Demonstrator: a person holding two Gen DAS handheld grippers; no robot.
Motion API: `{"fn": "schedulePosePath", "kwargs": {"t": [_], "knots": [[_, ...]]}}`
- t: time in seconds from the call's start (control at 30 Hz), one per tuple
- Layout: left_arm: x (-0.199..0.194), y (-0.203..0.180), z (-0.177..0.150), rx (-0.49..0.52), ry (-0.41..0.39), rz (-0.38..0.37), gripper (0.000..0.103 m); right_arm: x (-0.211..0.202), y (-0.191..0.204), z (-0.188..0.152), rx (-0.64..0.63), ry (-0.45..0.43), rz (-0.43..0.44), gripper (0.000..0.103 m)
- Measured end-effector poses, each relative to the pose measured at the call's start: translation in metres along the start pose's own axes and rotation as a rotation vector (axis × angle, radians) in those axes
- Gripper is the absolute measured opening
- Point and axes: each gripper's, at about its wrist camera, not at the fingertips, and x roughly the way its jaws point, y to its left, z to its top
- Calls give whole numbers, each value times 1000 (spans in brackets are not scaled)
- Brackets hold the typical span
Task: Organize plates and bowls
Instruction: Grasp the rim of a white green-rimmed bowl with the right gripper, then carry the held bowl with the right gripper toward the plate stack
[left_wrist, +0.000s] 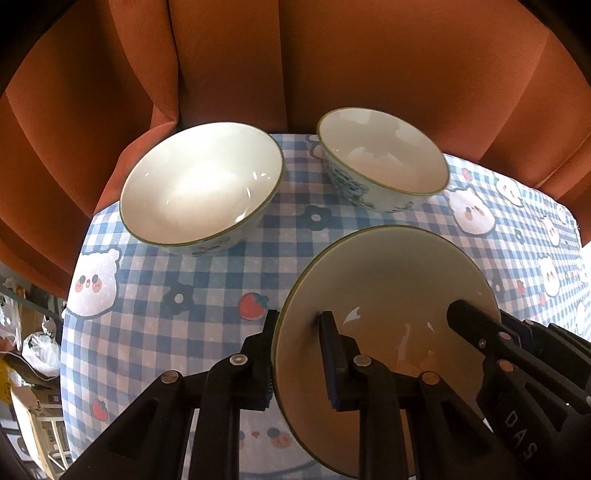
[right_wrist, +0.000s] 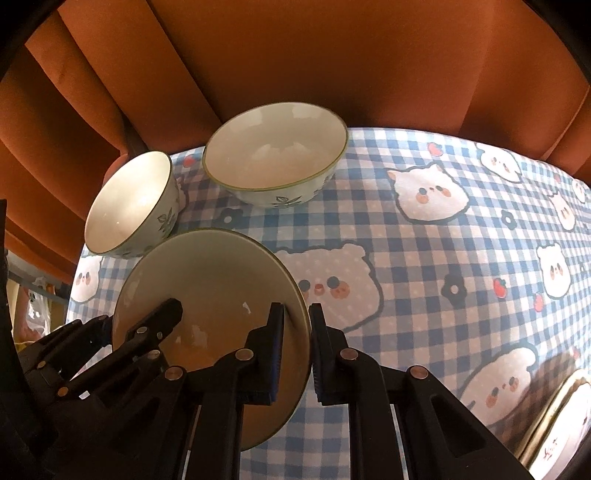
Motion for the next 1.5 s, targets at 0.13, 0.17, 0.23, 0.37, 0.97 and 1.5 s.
{"fn": "schedulePosePath", "kwargs": {"t": [0.13,0.17,0.23,0.37,0.97,1.5], "knots": [[-15,-7,-8,26,-20,-8,19,-11,-4,-9,20,6,3,16],[-19,-9,-10,33,-24,-14,19,-15,-5,-12,28,5,-3,16],[-29,-13,-16,43,-34,-26,19,-23,-9,-19,42,3,-9,16],[-46,-22,-31,64,-49,-43,19,-42,-15,-32,54,-11,-27,16],[-88,-87,-105,142,-64,-53,19,-105,-65,-121,91,-40,-54,16],[-94,-147,-156,77,-59,-9,19,-129,-121,-168,6,-60,-24,16]]}}
